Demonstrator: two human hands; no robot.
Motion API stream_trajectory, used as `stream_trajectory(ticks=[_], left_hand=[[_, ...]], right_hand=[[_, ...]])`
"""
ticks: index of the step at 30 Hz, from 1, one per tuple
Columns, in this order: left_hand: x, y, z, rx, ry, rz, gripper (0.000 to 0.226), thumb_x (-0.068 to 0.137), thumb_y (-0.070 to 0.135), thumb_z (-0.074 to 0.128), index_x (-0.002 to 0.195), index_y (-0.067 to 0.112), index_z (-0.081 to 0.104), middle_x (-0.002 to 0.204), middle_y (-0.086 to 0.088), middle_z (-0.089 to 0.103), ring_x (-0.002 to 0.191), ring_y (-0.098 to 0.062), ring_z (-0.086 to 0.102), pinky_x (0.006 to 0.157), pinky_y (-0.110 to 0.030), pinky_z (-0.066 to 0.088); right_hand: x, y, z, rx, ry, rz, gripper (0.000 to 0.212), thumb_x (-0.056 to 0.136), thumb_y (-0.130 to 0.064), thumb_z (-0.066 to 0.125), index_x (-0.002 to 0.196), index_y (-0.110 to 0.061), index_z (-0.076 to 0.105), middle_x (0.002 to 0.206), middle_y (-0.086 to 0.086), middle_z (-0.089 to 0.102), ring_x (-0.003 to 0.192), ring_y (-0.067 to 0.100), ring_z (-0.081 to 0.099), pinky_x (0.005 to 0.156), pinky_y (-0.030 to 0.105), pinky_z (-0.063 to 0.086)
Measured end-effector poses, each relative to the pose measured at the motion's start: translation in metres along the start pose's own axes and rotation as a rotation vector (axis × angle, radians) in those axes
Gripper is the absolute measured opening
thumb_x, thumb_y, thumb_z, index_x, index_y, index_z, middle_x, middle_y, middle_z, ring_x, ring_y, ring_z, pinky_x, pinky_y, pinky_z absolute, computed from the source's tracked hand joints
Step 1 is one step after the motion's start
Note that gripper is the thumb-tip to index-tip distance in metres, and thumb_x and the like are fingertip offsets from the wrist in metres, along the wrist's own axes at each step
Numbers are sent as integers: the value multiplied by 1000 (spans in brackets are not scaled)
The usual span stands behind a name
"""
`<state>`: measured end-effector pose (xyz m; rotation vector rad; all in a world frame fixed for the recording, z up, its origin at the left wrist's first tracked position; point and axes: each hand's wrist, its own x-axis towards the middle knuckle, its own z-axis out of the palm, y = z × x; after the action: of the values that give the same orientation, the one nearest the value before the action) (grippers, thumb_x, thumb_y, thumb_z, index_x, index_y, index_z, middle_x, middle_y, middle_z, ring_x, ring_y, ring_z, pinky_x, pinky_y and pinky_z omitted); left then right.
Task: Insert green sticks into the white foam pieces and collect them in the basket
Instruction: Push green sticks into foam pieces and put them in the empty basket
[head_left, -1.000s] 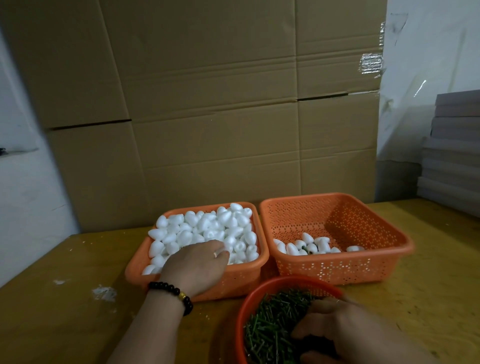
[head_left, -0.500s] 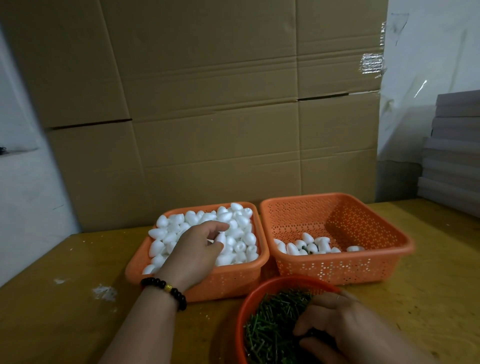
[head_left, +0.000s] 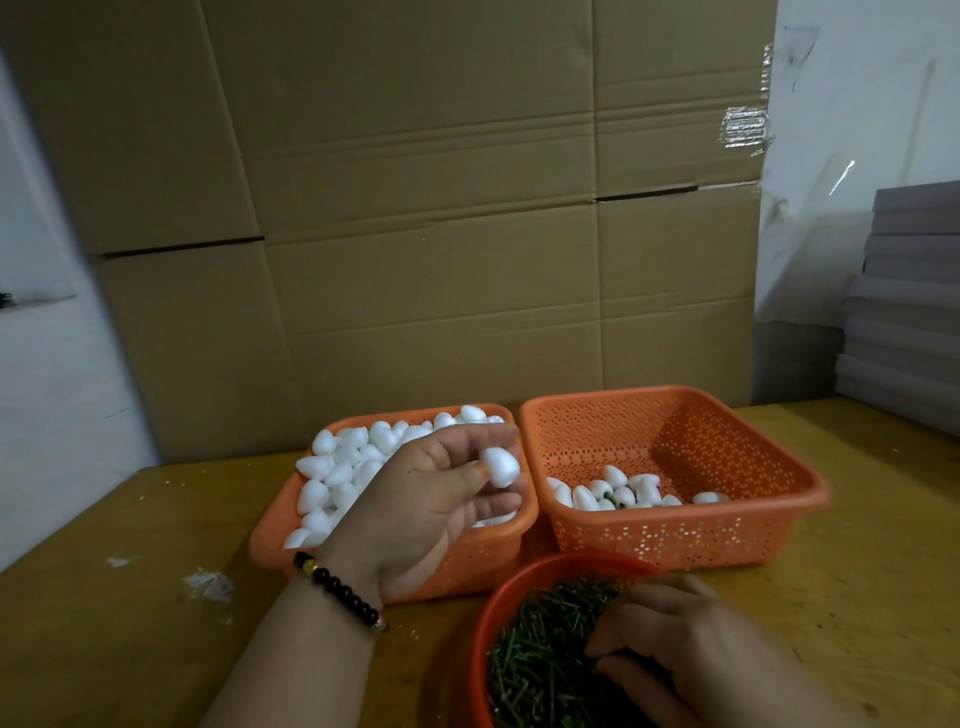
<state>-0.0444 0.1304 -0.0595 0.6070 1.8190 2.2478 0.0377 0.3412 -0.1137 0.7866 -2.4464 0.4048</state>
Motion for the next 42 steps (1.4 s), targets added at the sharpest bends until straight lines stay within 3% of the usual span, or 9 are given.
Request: stream_trajectory(ticks=[2, 6, 10, 18, 24, 28, 31, 36, 42], left_hand=[[-2, 2, 6, -97, -65, -39, 37, 80, 6, 57, 116, 0, 62, 99, -16, 68, 87, -26, 68, 72, -30, 58], [-4, 3, 18, -256, -136, -114, 33, 81, 3, 56, 113, 0, 61, 95, -19, 66, 78, -26, 69, 61, -28, 58], [-4, 2, 24, -407, -153, -191, 26, 80, 1, 56, 103, 0, 69, 94, -20, 65, 70, -23, 68, 55, -26, 57], [-6, 3, 25, -567, -224, -262, 38, 69, -11, 62, 104, -2, 72, 109, -22, 68, 74, -21, 70, 58, -25, 58], [-6, 3, 28, -555, -219, -248, 23, 76, 6, 66, 97, 1, 73, 95, -19, 69, 71, -20, 68, 56, -26, 58], [-6, 0, 29, -594, -213, -286, 28, 79, 11, 65, 108, 11, 68, 93, -16, 66, 68, -19, 64, 55, -29, 57], [-5, -2, 33, -576, -168, -316, 21, 85, 22, 66, 103, 14, 72, 85, -11, 63, 61, -15, 60, 52, -27, 56], [-4, -9, 38, -475, -111, -335, 28, 81, 31, 63, 99, 11, 71, 69, -5, 54, 51, -10, 51, 46, -25, 51], [-6, -22, 45, -344, -169, -336, 25, 81, 16, 69, 105, 8, 66, 70, -7, 55, 55, -12, 52, 49, -27, 53]], right_hand=[[-19, -2, 0, 27, -122, 93, 10, 79, -49, 58, 81, -41, 65, 82, -29, 61, 84, -10, 58, 82, 16, 46], [-3, -4, 0, 57, 3, 44, 8, 69, -37, 72, 71, -34, 64, 73, -25, 61, 74, -8, 59, 84, 12, 42], [-7, -5, -5, 99, 39, 33, 14, 75, -42, 59, 68, -31, 63, 68, -24, 61, 72, -9, 59, 86, 4, 37], [-10, -2, 0, 120, 148, 73, 12, 69, -30, 73, 69, -28, 61, 71, -21, 61, 75, -2, 60, 71, 12, 47], [-12, -4, -1, 169, 235, 138, 11, 80, -42, 60, 77, -32, 60, 73, -24, 59, 70, -6, 57, 59, 13, 47], [-11, -5, 0, 223, 313, 158, 11, 75, -25, 71, 80, -31, 63, 72, -21, 62, 60, -5, 59, 50, 18, 48], [-12, -5, 0, 251, 362, 164, 11, 75, -19, 74, 82, -26, 69, 75, -21, 66, 63, -9, 62, 54, 15, 50], [-11, -5, 2, 313, 496, 187, 16, 75, -11, 72, 88, -19, 73, 84, -18, 71, 75, -9, 65, 65, 8, 51], [-10, -5, 0, 361, 643, 244, 23, 74, -12, 68, 92, -26, 70, 88, -24, 71, 76, -12, 65, 67, 3, 47]])
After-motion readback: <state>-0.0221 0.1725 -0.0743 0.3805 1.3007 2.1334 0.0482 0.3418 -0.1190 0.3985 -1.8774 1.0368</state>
